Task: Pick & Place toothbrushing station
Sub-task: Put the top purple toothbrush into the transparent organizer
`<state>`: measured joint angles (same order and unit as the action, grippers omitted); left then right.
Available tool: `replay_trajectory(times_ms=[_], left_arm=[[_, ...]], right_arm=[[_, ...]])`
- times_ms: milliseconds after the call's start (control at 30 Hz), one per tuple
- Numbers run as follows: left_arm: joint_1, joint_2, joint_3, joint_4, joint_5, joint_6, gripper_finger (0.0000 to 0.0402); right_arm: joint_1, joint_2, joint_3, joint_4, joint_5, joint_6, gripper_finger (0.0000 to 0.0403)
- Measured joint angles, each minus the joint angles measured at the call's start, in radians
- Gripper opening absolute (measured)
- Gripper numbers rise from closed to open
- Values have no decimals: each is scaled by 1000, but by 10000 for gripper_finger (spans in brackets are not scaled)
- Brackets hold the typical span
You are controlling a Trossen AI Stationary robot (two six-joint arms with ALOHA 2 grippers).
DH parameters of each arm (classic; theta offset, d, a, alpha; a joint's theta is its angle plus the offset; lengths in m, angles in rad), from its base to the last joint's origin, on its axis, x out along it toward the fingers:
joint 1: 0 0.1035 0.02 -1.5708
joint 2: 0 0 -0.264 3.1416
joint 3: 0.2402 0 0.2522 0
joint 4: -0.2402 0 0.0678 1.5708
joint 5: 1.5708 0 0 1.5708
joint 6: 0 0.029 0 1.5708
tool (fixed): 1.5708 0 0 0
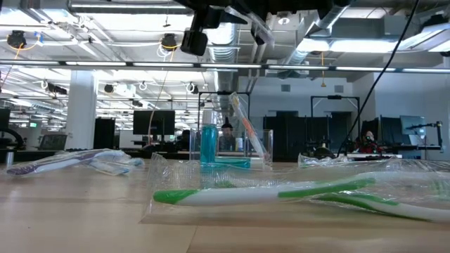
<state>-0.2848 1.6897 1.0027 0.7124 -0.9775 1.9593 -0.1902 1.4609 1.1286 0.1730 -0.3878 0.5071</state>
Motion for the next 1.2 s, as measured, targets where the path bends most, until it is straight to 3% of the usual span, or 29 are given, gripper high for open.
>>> replay_trajectory(times_ms=[533, 833, 1200], left_arm=[[40, 0, 35, -44, -2, -29, 74], [40, 0, 35, -41, -11, -25, 14], [36, 0, 34, -37, -72, -30, 10]], right_arm=[[13, 1, 0, 2, 2, -1, 0], [13, 3, 0, 2, 7, -10, 0], [13, 0, 0, 5, -3, -20, 0]])
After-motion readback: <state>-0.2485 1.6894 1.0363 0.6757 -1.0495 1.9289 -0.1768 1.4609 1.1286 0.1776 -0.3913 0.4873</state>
